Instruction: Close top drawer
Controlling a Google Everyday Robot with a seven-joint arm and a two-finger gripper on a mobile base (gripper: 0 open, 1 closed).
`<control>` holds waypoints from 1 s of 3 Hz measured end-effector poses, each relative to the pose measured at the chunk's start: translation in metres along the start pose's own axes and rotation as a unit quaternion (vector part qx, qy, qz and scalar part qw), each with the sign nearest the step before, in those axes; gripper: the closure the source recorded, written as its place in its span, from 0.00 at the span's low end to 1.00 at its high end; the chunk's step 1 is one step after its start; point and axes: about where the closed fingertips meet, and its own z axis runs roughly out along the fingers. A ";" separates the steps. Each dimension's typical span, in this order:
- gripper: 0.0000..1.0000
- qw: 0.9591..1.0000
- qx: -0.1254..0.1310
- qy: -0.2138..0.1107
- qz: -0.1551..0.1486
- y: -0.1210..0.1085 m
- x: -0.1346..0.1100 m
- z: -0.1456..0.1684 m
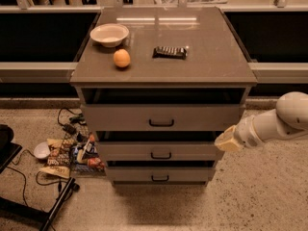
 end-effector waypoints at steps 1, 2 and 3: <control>1.00 0.997 -0.032 0.067 0.001 0.053 0.019 -0.026; 1.00 0.985 -0.030 0.167 -0.024 0.075 0.017 -0.100; 1.00 0.969 0.005 0.243 -0.038 0.079 -0.008 -0.187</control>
Offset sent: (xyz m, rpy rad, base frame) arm -0.1506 -0.0804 0.1673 -0.5498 0.2444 0.1494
